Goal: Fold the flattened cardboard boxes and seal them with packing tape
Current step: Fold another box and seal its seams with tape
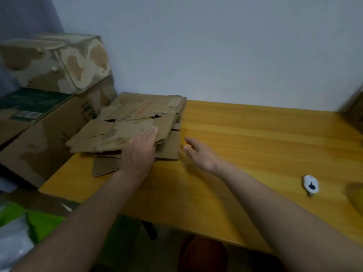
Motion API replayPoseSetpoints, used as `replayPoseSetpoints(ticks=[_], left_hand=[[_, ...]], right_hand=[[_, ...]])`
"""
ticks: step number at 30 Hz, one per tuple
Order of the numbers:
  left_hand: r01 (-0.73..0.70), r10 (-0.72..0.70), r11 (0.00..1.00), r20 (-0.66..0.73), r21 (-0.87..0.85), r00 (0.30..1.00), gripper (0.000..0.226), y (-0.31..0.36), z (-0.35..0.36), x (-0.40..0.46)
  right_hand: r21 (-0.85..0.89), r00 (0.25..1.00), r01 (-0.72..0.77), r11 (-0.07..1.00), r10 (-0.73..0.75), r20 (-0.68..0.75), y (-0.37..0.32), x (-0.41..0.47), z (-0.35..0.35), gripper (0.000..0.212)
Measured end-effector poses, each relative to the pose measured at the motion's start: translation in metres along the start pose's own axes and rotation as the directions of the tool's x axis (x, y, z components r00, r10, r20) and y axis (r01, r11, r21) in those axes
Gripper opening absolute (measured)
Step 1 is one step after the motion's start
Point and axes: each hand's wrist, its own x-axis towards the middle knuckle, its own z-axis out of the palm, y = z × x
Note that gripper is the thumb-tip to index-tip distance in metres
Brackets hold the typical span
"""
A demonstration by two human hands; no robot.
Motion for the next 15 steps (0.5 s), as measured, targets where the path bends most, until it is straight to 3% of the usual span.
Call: replayPoseSetpoints(ticks=[2, 4, 6, 7, 10, 13, 15], left_hand=[[-0.105, 0.102, 0.994, -0.086, -0.036, 0.991, 0.036, 0.028, -0.006, 0.011], [-0.191, 0.179, 0.976, -0.108, -0.108, 0.978, 0.035, 0.062, -0.007, 0.013], [-0.224, 0.219, 0.953, -0.047, -0.204, 0.975, 0.039, 0.097, -0.003, 0.007], [-0.227, 0.232, 0.943, -0.006, -0.245, 0.973, 0.042, 0.113, -0.002, 0.003], [-0.173, 0.254, 0.907, 0.171, -0.385, 0.952, 0.046, 0.161, -0.008, -0.004], [0.137, 0.15, 0.825, 0.448, -0.548, 0.881, 0.058, 0.2, -0.021, -0.001], [0.287, 0.031, 0.752, 0.466, -0.593, 0.884, 0.064, 0.215, -0.023, 0.015]], right_hand=[[0.437, 0.989, -0.078, 0.896, 0.124, -0.076, -0.007, -0.002, -0.017, 0.05], [0.794, 0.974, -0.119, 0.596, 0.224, -0.022, -0.01, -0.007, -0.038, 0.046], [0.936, 0.962, -0.115, 0.333, 0.273, 0.022, -0.006, -0.017, -0.059, 0.046], [0.958, 0.948, -0.111, 0.263, 0.317, 0.023, -0.002, -0.022, -0.069, 0.044], [0.964, 0.89, -0.137, 0.23, 0.456, 0.018, 0.019, -0.043, -0.091, 0.039], [0.948, 0.847, -0.217, 0.231, 0.528, 0.066, 0.038, -0.068, -0.108, 0.036], [0.953, 0.845, -0.204, 0.226, 0.532, 0.054, 0.049, -0.083, -0.119, 0.034]])
